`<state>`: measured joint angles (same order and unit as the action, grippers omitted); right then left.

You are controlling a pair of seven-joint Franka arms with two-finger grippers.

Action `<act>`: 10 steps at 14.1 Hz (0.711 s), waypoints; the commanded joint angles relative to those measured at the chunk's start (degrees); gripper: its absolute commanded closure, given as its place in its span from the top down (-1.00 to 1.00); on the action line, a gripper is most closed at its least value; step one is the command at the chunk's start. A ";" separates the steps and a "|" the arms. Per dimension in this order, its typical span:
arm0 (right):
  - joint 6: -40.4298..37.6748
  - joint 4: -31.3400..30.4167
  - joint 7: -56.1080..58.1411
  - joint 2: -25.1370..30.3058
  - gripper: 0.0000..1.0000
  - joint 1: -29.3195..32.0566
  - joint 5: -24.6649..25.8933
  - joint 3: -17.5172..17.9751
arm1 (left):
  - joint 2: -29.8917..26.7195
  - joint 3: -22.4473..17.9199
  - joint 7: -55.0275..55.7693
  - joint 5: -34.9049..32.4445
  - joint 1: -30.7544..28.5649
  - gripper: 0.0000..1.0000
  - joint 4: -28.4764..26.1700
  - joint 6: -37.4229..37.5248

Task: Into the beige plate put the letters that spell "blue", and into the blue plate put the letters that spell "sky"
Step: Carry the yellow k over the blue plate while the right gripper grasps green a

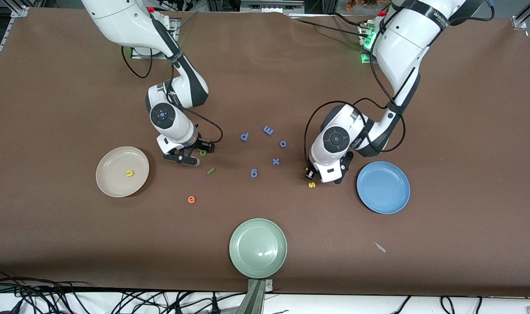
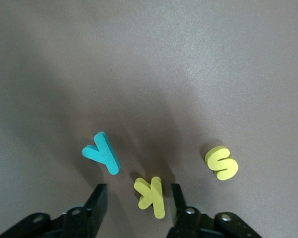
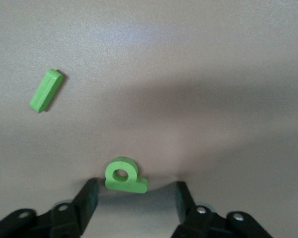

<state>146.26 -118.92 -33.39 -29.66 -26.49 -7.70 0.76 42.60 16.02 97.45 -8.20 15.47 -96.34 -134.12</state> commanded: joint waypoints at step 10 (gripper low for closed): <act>3.15 0.53 -0.54 -1.62 -0.10 -0.14 0.23 0.03 | -0.58 -0.02 0.37 0.46 -0.26 -0.98 -0.08 -2.20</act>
<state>147.58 -118.91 -33.39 -29.70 -26.51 -7.70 0.78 43.20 16.03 97.67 -8.20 15.41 -96.17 -136.91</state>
